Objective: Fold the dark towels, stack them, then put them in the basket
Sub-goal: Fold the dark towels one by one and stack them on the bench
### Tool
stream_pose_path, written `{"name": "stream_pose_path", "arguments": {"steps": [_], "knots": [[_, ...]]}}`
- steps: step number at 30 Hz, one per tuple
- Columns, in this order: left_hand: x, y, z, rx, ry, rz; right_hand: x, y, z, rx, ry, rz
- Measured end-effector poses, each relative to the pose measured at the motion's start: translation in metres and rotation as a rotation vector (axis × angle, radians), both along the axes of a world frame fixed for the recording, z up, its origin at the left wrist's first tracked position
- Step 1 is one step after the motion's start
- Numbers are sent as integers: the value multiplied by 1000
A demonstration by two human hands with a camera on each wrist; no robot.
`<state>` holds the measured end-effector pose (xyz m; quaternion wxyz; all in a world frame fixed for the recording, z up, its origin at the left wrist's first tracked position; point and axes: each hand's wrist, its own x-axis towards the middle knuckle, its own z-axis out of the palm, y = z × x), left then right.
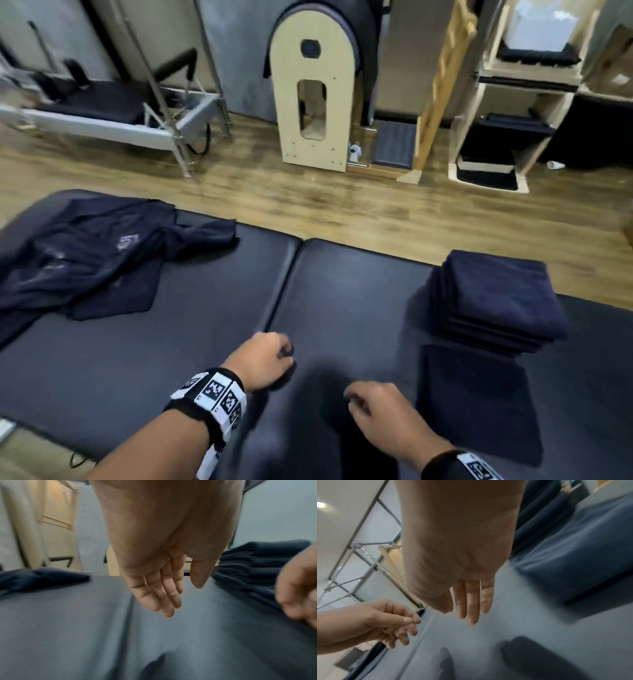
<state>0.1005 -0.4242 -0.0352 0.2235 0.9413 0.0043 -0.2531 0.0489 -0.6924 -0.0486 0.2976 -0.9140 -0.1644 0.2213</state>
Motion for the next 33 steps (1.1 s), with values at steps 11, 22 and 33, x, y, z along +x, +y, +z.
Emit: {"name": "stream_pose_path", "arguments": {"steps": [11,22,33], "knots": [[70,307,-16,237,-318,197,96,274,14,-86,-9,57],[86,441,-43,209,-204,114,160,436,32,-150,22,148],[63,414,10,-67,-464,-190,175,490,53,-257,-214,255]]}}
